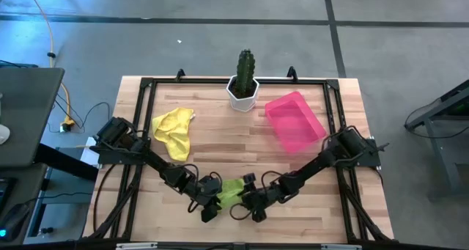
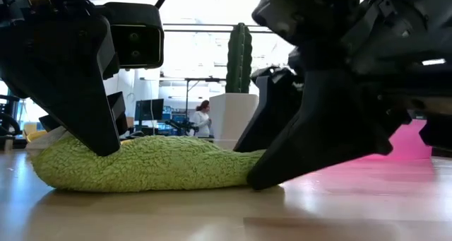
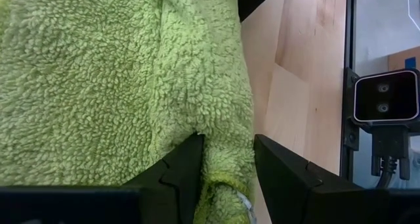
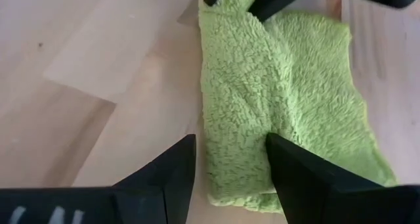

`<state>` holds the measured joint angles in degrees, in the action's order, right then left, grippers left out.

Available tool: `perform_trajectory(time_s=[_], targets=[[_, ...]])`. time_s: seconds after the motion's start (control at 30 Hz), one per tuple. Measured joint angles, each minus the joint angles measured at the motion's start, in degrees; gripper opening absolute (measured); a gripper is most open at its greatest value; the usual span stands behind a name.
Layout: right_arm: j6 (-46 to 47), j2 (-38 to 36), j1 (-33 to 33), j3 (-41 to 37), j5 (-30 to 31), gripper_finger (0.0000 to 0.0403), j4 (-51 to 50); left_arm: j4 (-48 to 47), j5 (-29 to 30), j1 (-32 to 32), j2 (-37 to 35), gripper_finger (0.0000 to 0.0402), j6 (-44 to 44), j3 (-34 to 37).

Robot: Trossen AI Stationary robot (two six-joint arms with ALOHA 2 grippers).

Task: Roll microfiber towels into tight, uniform cylinder then place into a basket
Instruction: Roll the green towel

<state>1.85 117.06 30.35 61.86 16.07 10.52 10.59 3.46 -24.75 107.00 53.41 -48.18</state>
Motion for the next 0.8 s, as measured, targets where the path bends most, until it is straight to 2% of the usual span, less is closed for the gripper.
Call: perform_trajectory(time_s=[0.23, 0.53, 0.67, 0.8], targets=[[9.4, 0.7, 0.0, 0.2, 0.4, 0.0162, -1.4, 0.1, 0.1, 0.0, 0.0, 0.0131, 0.3, 0.0], [17.7, 0.6, -0.2, 0.3, 0.3, 0.0057, -5.0, -0.6, -0.6, 0.0, -1.8, 0.0131, -2.4, 0.1], [21.1, 0.6, -0.9, 0.1, -2.7, 0.0018, -5.6, -1.9, -0.6, 0.1, -4.1, 0.0131, -5.2, 0.2], [25.0, 0.6, -1.9, 0.1, -7.8, 0.0006, -5.1, -3.6, -0.7, -0.2, -6.2, 0.0131, -9.5, 0.1]])
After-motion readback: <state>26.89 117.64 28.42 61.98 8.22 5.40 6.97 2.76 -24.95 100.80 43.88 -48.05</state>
